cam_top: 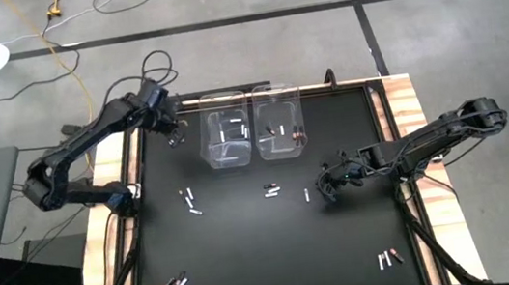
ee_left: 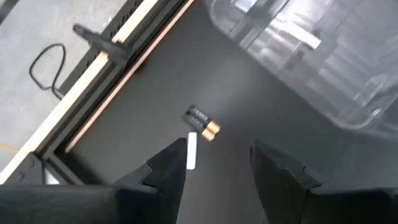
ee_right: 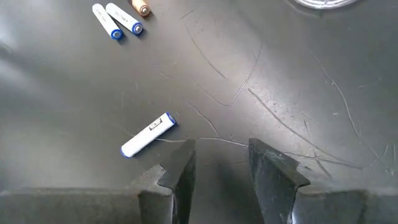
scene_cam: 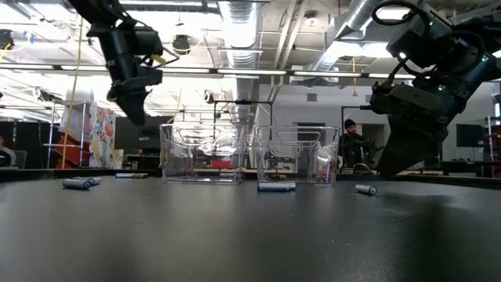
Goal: Sort batteries
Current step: Put the white battery into the left transparent bin
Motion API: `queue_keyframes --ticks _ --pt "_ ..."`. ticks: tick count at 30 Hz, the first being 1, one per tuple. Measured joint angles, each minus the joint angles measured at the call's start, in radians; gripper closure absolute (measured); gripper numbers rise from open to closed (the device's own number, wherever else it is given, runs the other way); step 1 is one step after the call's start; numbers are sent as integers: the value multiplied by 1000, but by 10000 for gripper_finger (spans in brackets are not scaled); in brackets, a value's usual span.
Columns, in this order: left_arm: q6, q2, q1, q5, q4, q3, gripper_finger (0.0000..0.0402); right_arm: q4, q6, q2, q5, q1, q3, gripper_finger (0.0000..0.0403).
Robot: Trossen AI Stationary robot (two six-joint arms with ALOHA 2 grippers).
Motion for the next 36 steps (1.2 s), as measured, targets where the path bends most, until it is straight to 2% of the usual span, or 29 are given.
queue_keyframes --ticks 6,11,21,27,36 --pt "15 13 83 1 5 -35 197 0 2 0 0 0 0 239" --pt "66 64 109 1 4 -36 180 0 2 0 0 0 0 239" --pt "173 263 110 3 2 -36 186 0 28 0 0 0 0 239" --pt "187 367 110 -36 36 -36 186 0 53 0 0 0 0 239" --pt "202 426 109 -53 109 -31 187 0 55 0 0 0 0 239"
